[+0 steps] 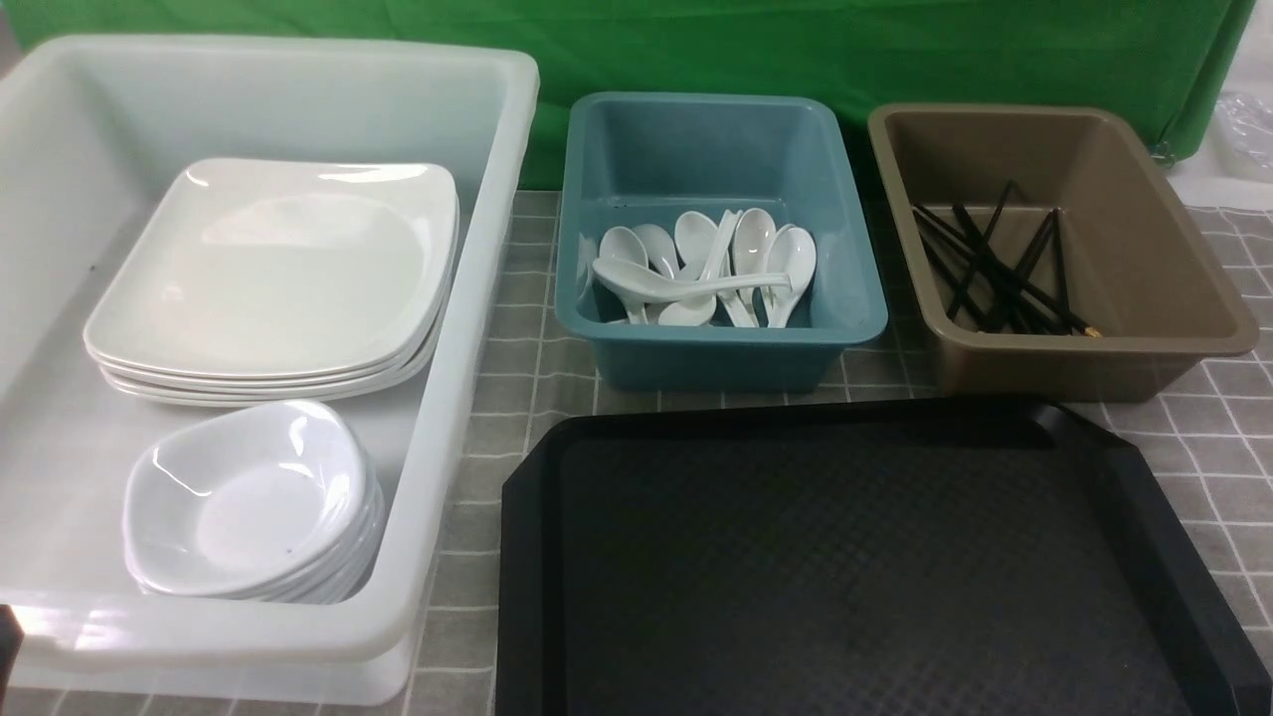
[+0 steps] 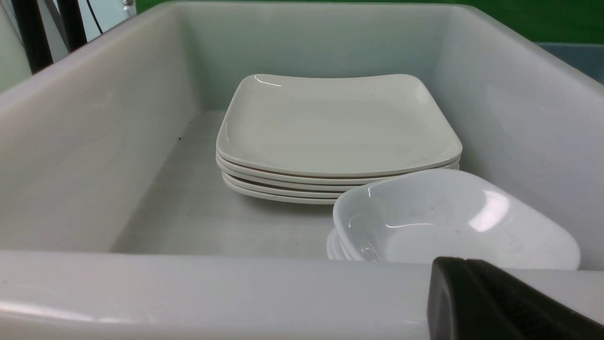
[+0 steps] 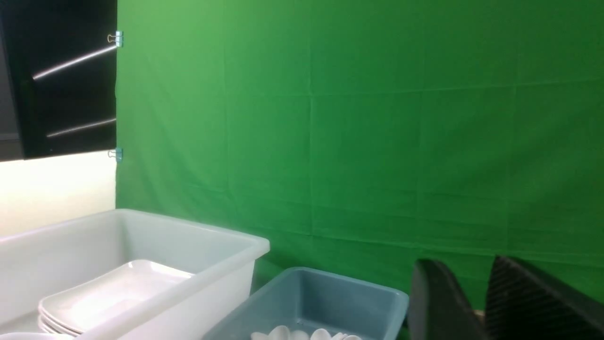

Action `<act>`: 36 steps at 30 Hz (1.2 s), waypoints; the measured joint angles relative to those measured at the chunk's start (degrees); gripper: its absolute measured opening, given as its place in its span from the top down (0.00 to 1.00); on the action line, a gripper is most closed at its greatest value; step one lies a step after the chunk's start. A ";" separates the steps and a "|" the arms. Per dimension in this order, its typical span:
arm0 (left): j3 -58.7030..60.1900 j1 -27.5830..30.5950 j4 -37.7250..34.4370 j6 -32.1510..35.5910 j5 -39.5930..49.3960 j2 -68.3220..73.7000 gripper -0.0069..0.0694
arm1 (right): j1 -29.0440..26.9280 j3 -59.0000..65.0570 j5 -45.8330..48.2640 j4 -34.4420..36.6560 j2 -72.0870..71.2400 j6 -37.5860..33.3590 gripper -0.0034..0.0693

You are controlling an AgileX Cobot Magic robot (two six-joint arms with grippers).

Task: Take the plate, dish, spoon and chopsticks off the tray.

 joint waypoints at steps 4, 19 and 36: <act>0.00 0.00 0.00 0.17 0.00 0.00 0.91 | 0.00 0.00 -1.23 18.19 0.00 -16.46 0.63; 0.00 0.00 0.18 0.17 0.03 0.00 0.91 | -1.55 0.47 -2.30 38.32 -0.95 -36.35 0.63; 0.00 0.00 0.43 0.17 0.14 -0.02 0.91 | -39.10 26.95 6.07 38.61 -6.18 -38.15 0.63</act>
